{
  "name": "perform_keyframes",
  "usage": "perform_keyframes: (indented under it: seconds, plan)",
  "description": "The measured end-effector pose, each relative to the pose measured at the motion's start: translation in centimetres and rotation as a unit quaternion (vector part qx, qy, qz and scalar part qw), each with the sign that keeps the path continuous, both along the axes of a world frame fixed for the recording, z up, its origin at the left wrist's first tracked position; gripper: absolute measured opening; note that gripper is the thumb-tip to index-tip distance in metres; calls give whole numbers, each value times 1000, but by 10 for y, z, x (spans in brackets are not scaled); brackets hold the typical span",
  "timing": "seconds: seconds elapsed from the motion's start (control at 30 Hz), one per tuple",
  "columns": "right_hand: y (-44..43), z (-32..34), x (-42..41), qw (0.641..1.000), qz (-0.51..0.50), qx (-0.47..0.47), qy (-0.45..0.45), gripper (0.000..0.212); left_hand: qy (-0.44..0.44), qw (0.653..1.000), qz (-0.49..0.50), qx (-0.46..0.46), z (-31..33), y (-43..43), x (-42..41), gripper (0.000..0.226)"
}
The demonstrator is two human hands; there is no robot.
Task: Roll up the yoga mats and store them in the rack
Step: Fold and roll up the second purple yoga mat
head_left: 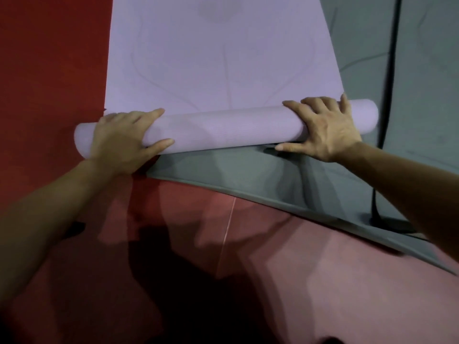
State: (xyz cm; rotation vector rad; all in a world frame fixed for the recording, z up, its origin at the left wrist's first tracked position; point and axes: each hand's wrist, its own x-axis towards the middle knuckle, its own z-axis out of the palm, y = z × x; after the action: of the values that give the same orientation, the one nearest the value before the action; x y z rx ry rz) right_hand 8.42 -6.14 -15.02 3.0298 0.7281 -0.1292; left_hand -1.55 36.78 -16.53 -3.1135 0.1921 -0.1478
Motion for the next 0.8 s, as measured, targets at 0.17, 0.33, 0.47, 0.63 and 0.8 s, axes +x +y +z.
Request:
perform_keyframes:
  seconds: [0.17,0.33,0.47,0.63,0.8]
  plan:
    - [4,5,8,1000,4,-14,4,98,16,999,-17,28,7,-1,8,77]
    - [-6,9,-18,1000,16,-5,8,94,-14,999,-32,38,5,-8,-21,75]
    - [-16,7,-59,999,26,16,-13,92,12,1000,-8,10,12,-14,-55,75]
    - [-22,1,-91,998,35,24,-36,89,24,999,21,-5,12,-20,-89,78]
    - [-13,-3,-108,997,-43,18,-66,85,75,996,49,-3,11,-15,-78,80]
